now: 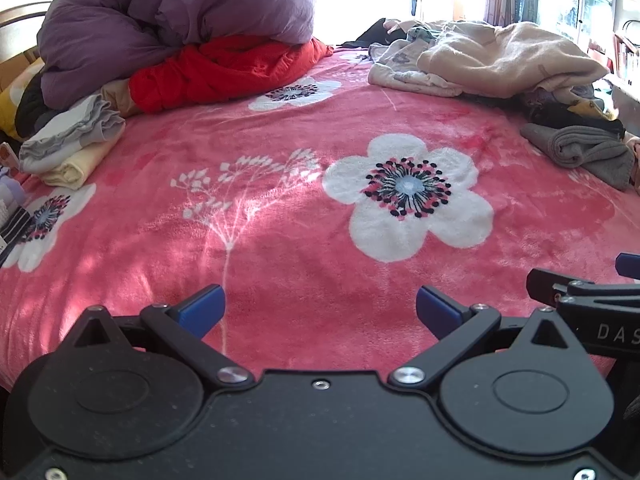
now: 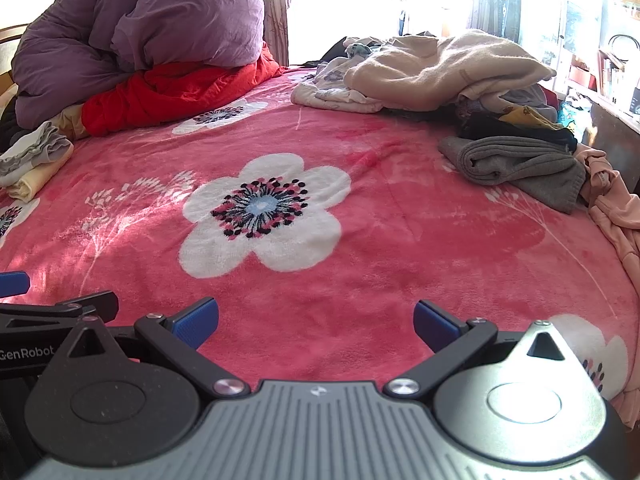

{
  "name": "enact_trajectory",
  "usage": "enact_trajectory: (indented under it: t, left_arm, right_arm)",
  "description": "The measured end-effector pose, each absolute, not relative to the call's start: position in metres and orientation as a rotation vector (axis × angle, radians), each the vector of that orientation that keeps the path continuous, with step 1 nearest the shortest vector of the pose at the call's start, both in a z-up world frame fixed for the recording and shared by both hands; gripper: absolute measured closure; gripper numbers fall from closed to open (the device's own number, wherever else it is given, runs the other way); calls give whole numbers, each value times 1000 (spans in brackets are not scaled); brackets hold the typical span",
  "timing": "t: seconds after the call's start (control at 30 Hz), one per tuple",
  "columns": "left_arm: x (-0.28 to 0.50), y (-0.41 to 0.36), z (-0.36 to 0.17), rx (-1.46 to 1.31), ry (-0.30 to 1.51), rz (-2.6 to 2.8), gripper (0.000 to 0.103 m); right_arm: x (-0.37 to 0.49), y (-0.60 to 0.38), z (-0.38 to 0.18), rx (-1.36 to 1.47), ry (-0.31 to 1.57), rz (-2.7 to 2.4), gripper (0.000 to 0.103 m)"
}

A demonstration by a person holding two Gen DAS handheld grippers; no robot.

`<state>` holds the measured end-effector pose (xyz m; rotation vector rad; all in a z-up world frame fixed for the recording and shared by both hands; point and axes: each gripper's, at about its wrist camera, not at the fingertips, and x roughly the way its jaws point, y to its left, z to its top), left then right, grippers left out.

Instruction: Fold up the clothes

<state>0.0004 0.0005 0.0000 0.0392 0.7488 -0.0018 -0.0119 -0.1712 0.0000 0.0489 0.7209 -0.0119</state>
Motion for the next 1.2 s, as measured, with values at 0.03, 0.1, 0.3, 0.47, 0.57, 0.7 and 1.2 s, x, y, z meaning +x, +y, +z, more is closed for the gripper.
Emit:
enact_trajectory:
  t: [0.03, 0.1, 0.3, 0.47, 0.57, 0.7, 1.2]
  left_arm:
    - [1, 1, 0, 41, 748, -2, 0]
    - [2, 4, 0, 44, 748, -3, 0]
    - [-1, 0, -2, 59, 734, 5, 0]
    - [1, -1, -1, 59, 737, 5, 0]
    - [0, -1, 0, 58, 737, 5, 0]
    - [-1, -1, -1, 58, 740, 3, 0]
    - [0, 0, -2, 56, 746, -2, 0]
  right_arm:
    - [-12, -171, 0, 46, 719, -13, 0]
    - [-11, -171, 1, 43, 717, -12, 0]
    - [-12, -171, -1, 40, 719, -14, 0]
    - [-11, -171, 0, 47, 724, -12, 0]
    - [-11, -171, 1, 47, 722, -13, 0]
    - [-12, -172, 1, 46, 724, -14, 0]
    - [-11, -173, 1, 46, 723, -15, 0]
